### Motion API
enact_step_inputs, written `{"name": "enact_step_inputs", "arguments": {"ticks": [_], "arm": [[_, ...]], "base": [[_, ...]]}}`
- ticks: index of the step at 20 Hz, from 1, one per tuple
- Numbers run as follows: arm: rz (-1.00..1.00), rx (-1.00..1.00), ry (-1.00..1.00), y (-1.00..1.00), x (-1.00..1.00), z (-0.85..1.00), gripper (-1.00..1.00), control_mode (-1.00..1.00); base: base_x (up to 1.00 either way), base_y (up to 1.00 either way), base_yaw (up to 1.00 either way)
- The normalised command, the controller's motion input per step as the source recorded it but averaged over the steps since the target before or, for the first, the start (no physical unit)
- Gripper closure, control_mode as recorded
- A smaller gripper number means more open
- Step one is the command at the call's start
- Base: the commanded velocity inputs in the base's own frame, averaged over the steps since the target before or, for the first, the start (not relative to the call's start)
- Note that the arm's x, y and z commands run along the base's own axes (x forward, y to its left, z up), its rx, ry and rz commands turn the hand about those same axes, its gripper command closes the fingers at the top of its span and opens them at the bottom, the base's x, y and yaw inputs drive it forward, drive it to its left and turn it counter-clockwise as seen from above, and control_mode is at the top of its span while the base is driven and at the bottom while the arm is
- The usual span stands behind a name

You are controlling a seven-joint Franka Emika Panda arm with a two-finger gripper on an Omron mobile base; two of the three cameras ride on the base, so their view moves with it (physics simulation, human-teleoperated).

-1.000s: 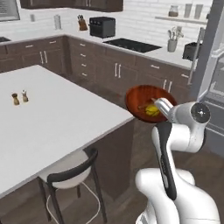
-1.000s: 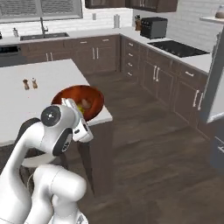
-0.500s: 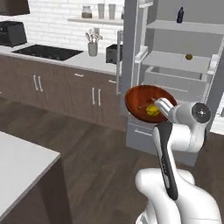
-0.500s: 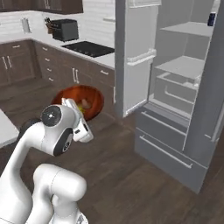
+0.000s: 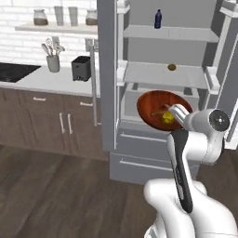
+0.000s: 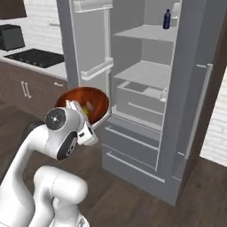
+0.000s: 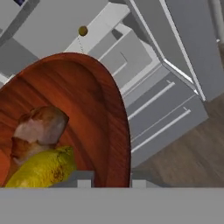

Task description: Pick the chicken drumstick and lemon from their plates and place them in the bowl. Then put the bowl in the fridge.

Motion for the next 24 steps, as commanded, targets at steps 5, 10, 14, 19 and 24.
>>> {"name": "enact_step_inputs", "arguments": {"ticks": [5,10,14,19,24], "arm": [[0.00,0.00,0.00,0.00,0.00,0.00,1.00,1.00],[0.00,0.00,0.00,0.00,0.00,0.00,1.00,1.00],[0.00,0.00,0.00,0.00,0.00,0.00,1.00,1.00],[0.00,0.00,0.00,0.00,0.00,0.00,1.00,1.00],[0.00,0.00,0.00,0.00,0.00,0.00,1.00,1.00]], "base": [[1.00,0.00,-0.35],[0.94,0.12,-0.33],[0.41,0.13,-0.38],[0.10,0.36,-0.29],[0.16,0.66,-0.12]]}}
